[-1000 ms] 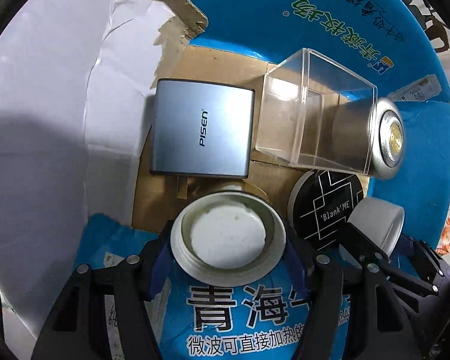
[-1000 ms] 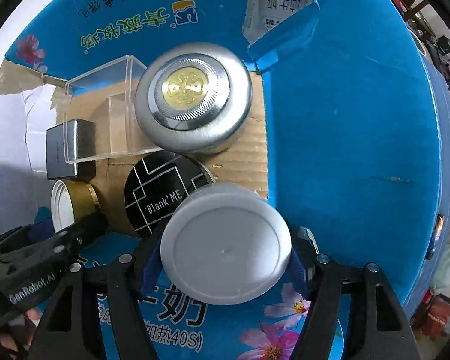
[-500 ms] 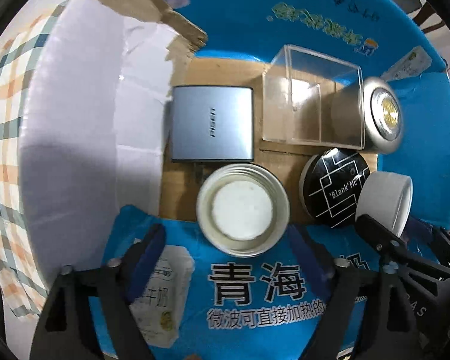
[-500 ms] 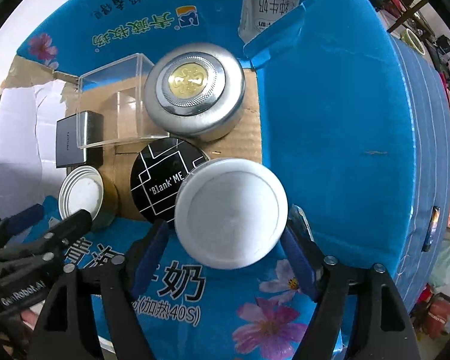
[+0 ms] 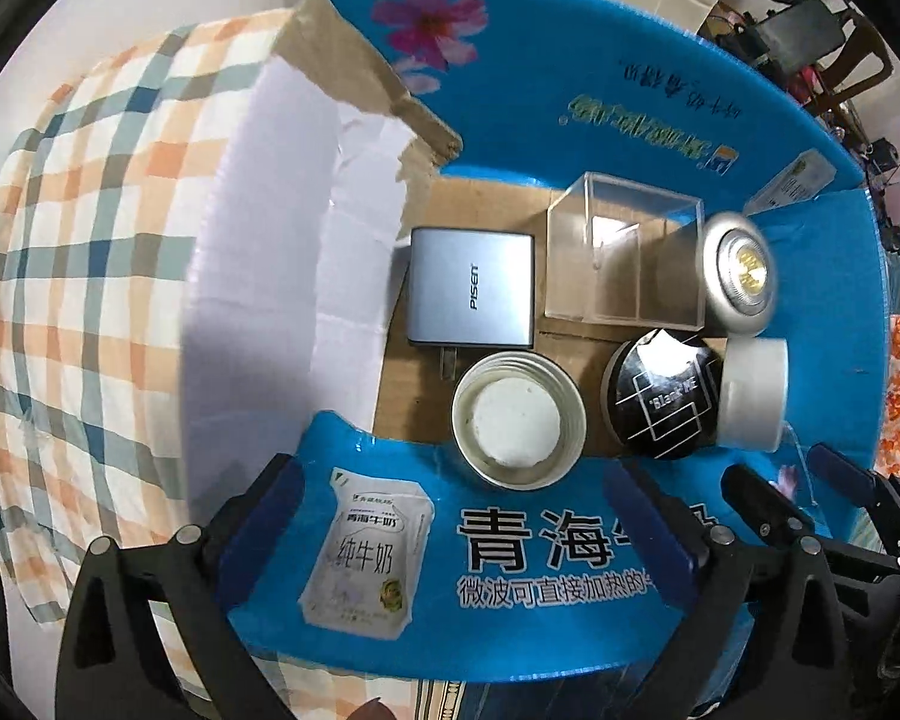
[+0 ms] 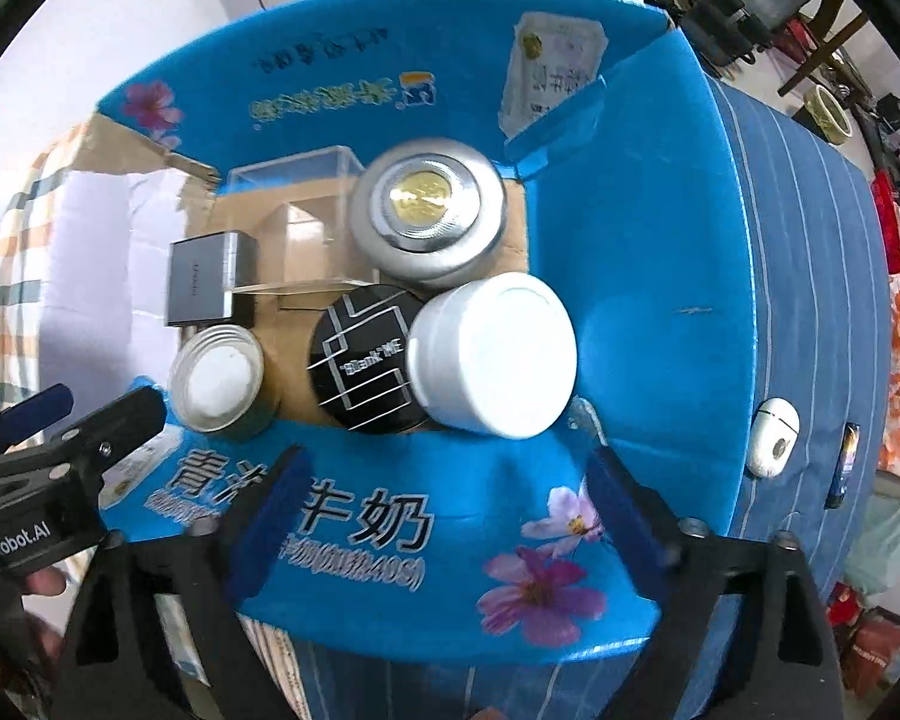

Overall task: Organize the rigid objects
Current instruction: 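Lift both grippers out of the box toward the earbud case and can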

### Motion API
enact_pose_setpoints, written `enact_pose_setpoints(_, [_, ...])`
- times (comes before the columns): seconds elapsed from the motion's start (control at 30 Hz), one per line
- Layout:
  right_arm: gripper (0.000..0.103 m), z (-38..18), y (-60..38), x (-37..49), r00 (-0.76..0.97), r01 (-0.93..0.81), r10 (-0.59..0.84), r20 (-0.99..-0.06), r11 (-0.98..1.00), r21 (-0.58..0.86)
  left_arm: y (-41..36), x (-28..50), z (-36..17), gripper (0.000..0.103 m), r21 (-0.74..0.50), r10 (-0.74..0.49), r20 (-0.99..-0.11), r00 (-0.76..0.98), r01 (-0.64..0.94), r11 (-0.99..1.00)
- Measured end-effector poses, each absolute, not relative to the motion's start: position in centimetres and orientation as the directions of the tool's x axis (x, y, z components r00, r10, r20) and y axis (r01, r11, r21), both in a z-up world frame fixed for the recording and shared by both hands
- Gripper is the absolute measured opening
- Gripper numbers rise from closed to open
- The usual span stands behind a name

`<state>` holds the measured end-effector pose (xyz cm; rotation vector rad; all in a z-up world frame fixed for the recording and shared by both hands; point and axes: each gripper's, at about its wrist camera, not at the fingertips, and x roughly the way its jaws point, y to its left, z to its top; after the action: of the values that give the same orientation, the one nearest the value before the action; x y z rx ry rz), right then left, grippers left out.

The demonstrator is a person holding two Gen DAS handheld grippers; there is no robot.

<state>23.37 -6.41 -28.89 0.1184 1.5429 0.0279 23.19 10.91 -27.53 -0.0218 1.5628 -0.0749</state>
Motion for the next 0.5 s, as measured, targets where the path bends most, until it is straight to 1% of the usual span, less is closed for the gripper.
enact_pose_setpoints(0.13, [0.100,-26.8,-5.8,23.6,0.050,0.049,0.103,-0.993,0.993,0.106,9.6,22.9,-25.9,0.103,-0.063,-0.064,-0.997,0.039,0.034,0.997])
enact_pose_setpoints(0.2, [0.103,-25.6,-5.8,23.2,0.064,0.045,0.109,-0.992,0.993,0.112,9.4,23.0,-25.2,0.103,-0.060,-0.062,-0.996,0.058,0.034,0.998])
enact_pose_setpoints(0.23, [0.103,-26.1,-6.0,23.5,0.069,0.042,0.111,-0.991,0.993,0.115,9.9,23.5,-24.8,0.103,-0.060,-0.062,-0.996,0.067,0.034,0.998])
enact_pose_setpoints(0.37, [0.103,-24.4,-6.0,22.5,0.119,0.023,0.105,-0.987,0.994,0.108,10.4,22.9,-22.8,0.103,-0.056,-0.059,-0.993,0.103,0.034,0.998])
enact_pose_setpoints(0.5, [0.103,-22.2,-6.1,21.6,0.168,0.010,0.109,-0.980,0.994,0.113,10.0,22.0,-20.8,0.103,-0.019,-0.024,-0.984,0.178,0.032,0.999])
